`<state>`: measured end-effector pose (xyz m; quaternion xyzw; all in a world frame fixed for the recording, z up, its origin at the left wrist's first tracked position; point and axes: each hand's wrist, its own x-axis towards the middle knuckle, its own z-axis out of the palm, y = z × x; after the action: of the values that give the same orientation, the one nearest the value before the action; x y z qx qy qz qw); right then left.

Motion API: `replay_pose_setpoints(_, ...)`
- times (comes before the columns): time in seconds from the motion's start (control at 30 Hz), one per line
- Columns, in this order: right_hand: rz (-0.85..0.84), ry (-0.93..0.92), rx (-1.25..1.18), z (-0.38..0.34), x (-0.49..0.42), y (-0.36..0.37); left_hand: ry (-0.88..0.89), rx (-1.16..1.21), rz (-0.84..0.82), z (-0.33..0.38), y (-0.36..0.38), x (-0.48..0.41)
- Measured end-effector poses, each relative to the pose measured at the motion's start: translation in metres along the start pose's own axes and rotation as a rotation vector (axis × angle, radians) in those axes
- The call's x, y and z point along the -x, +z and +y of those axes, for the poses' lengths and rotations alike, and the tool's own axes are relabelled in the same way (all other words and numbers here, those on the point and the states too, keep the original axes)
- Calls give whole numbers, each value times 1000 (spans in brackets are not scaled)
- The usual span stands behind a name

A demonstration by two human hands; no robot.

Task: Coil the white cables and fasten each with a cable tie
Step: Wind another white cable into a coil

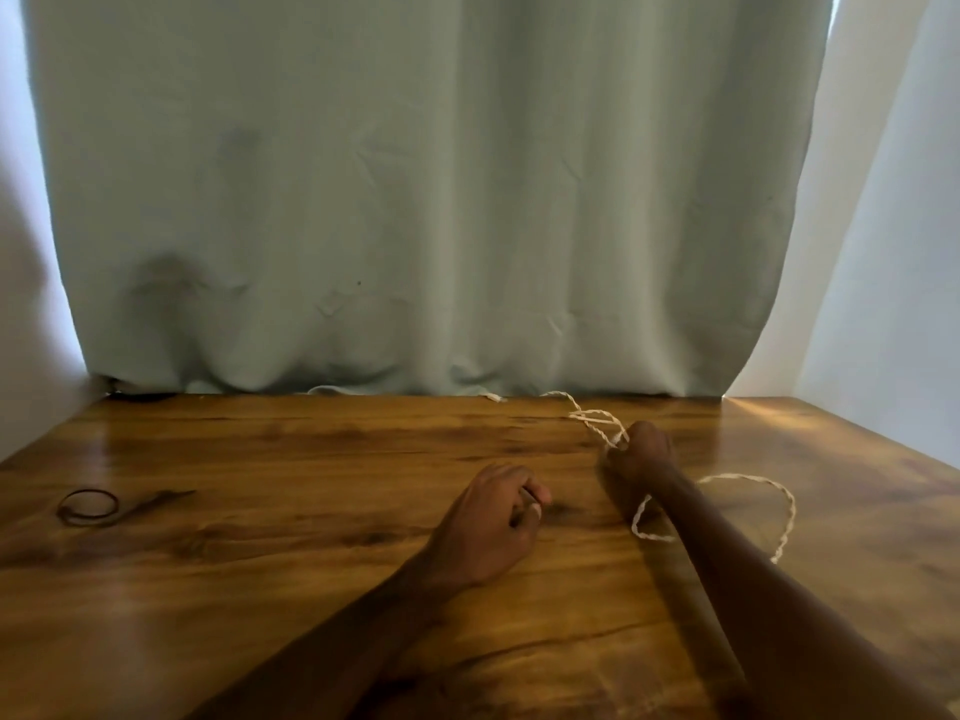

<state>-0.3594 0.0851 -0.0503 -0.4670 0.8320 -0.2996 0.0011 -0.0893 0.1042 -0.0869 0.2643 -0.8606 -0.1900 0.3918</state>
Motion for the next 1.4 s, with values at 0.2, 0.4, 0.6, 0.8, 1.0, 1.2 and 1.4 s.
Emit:
replay_pose_setpoints(0.2, 241, -293, -250, -29, 41, -14, -94, -5, 222, 9, -13, -1)
replay_pose_setpoints(0.4, 124, -622, -496, -69, 88, -36, -25, -75, 592, 0, -44, -15)
replay_pose_setpoints(0.6, -18, -778, -487, -75, 107, -46, 56, -136, 421, -33, -70, -14)
replay_pose_setpoints(0.8, 56, -758, -402, -60, 102, -56, 89, -276, 488, -41, -77, -15)
replay_pose_setpoints(1.0, 221, -639, -376, -38, 95, -73, 5, -474, 683, -47, -99, -15)
replay_pose_setpoints(1.2, 135, -583, -351, -35, 92, -61, -96, -68, 719, -58, -99, -16)
replay_pose_setpoints(1.4, 153, -506, -280, -40, 81, -33, -264, 596, 600, -31, -103, -23)
